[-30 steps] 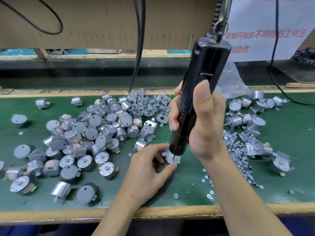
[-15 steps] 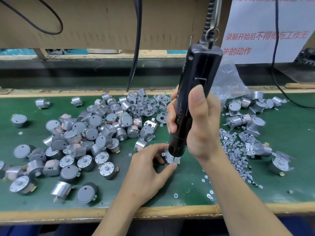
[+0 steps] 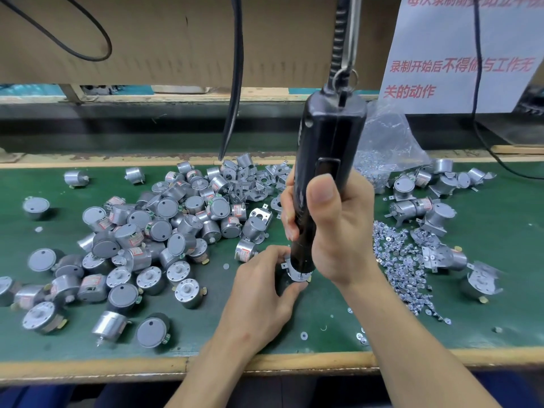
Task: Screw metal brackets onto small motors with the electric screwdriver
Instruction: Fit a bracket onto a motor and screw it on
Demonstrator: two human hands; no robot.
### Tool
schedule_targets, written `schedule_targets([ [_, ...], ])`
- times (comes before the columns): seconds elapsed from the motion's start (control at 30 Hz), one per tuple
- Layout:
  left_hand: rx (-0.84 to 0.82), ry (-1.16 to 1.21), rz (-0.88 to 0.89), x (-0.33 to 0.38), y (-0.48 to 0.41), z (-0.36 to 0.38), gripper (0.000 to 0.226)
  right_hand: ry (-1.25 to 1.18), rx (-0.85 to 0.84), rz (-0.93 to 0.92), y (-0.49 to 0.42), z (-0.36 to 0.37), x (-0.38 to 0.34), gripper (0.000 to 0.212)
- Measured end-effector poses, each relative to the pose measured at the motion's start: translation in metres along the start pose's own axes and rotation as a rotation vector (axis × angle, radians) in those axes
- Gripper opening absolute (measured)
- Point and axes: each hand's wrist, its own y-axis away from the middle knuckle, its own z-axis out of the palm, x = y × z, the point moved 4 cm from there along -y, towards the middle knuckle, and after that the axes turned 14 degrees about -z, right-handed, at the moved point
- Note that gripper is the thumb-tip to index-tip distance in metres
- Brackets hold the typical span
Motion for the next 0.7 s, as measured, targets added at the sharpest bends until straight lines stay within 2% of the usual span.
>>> schedule_targets([
  [0.13,0.001,-0.020,-0.018,0.000,0.001,0.001,0.032,-0.020,0.009,-0.005,0.001,-0.002,-0.001,0.077],
  [0.37,0.018,-0.018,-0.031,-0.001,0.003,0.002,0.031,0.047,0.095,-0.038,0.004,-0.005,0.000,0.061],
  [0.47,0.013,-0.034,-0.044,-0.003,0.003,0.004,0.033,0.055,0.116,-0.030,0.003,-0.005,0.001,0.063],
  [0.57,0.005,-0.054,-0.053,-0.005,0.002,0.005,0.037,-0.078,-0.012,0.052,-0.003,-0.004,0.003,0.082],
  [0.7,0.002,-0.049,-0.057,-0.007,0.003,0.006,0.038,-0.141,-0.107,0.105,-0.022,-0.010,-0.004,0.085],
])
